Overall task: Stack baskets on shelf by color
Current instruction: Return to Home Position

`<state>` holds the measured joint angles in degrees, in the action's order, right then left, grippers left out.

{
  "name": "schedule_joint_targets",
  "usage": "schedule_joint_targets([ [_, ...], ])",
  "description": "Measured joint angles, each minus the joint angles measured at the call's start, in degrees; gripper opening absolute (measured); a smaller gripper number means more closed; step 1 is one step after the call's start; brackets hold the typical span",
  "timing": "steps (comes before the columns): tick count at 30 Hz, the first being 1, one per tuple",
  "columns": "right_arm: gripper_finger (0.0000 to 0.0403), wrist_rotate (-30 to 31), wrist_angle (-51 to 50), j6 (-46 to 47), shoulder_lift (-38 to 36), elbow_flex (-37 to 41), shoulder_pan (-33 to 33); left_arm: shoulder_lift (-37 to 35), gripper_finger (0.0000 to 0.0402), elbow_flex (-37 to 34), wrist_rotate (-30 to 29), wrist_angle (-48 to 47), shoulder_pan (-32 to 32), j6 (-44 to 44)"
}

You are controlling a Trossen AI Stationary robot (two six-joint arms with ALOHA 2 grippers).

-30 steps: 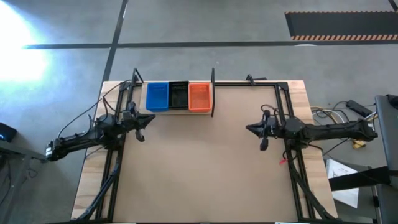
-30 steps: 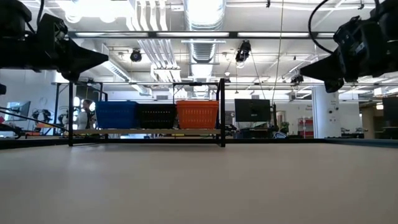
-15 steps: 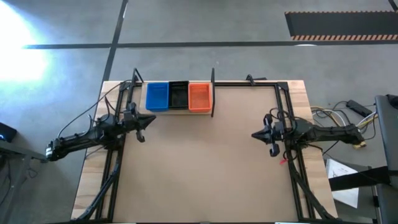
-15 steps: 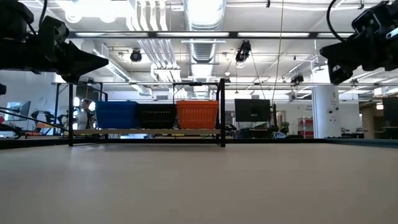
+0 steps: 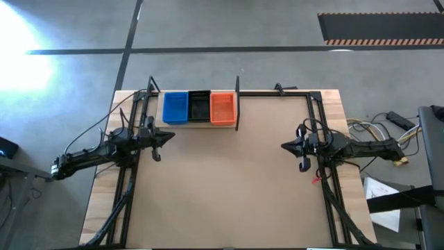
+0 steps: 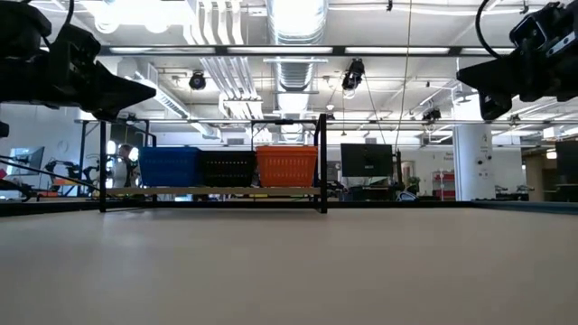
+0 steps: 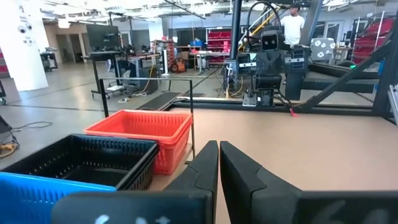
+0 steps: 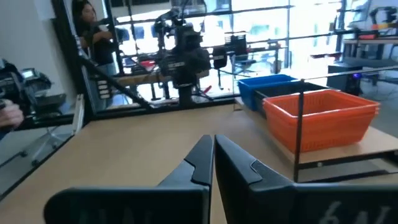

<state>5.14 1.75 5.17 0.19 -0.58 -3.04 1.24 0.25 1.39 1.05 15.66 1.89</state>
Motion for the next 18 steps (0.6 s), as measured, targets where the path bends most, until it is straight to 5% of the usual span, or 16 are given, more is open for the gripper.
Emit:
schedule_joint_targets([
  [18, 0.0009, 0.9, 0.36, -4.76, 0.43, 0.0, 0.05, 3.03, 0.0, 0.17, -0.02, 1.54, 0.0, -2.95],
])
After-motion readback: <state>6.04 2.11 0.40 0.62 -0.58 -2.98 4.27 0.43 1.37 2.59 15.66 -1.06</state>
